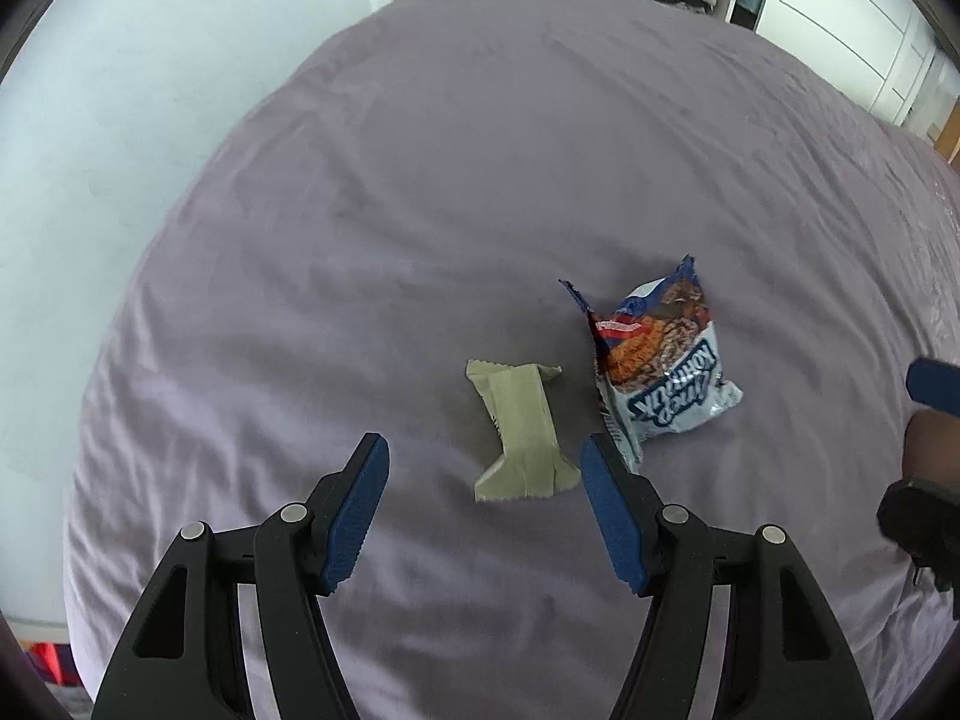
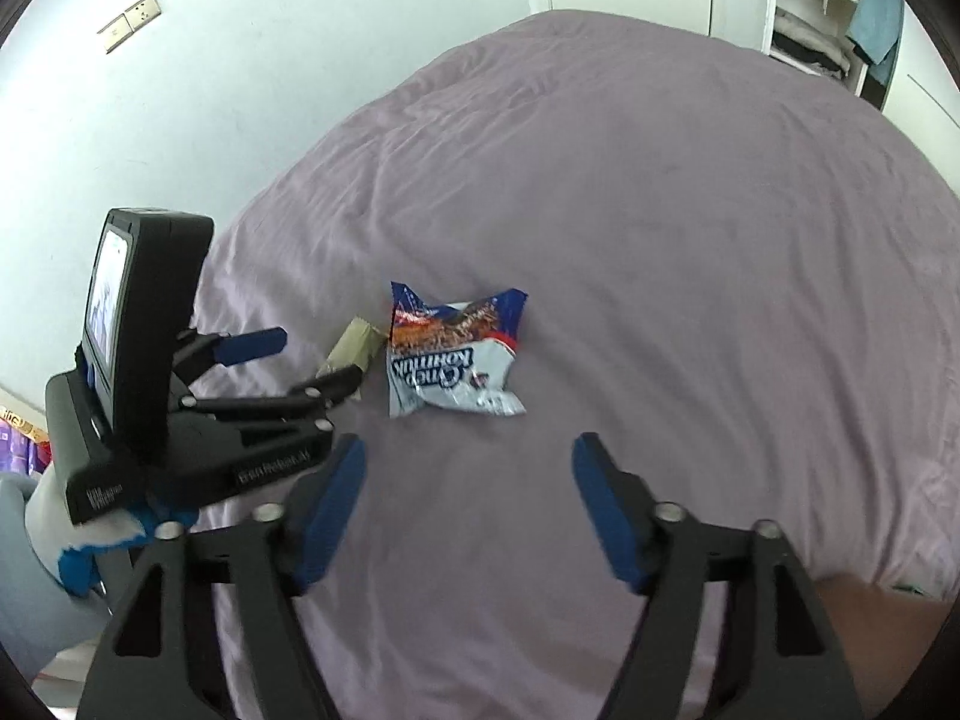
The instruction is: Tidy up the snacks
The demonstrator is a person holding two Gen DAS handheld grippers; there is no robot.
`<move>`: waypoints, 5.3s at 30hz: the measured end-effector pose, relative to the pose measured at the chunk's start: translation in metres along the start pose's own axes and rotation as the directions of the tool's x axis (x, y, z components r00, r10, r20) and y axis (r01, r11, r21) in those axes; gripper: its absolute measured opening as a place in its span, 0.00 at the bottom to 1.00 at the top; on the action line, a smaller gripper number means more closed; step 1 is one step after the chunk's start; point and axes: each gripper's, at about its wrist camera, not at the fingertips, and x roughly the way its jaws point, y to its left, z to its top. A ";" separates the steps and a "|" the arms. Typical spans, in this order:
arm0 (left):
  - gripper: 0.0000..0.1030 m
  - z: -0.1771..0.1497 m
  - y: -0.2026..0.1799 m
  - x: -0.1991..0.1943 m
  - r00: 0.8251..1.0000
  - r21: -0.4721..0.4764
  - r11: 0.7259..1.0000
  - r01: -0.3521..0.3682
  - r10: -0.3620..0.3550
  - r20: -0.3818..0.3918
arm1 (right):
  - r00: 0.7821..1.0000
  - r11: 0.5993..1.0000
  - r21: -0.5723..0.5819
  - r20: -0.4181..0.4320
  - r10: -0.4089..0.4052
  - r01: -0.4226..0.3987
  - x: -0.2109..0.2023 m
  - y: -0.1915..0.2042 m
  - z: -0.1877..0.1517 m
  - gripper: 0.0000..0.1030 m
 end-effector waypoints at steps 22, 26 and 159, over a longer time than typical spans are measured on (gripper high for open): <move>0.58 0.036 0.024 0.055 0.997 0.127 0.991 0.051 -0.044 -0.060 | 0.989 0.996 0.083 -0.147 0.020 -0.007 0.108 0.007 0.039 1.00; 0.58 0.043 0.022 0.063 0.997 0.157 0.986 0.057 -0.047 -0.066 | 0.986 0.997 0.075 -0.165 0.025 -0.012 0.119 0.008 0.044 1.00; 0.68 -0.128 -0.571 -0.048 0.964 0.467 0.869 0.165 -0.241 0.108 | 0.863 0.742 0.520 0.019 -0.504 0.422 -0.227 -0.409 -0.311 0.66</move>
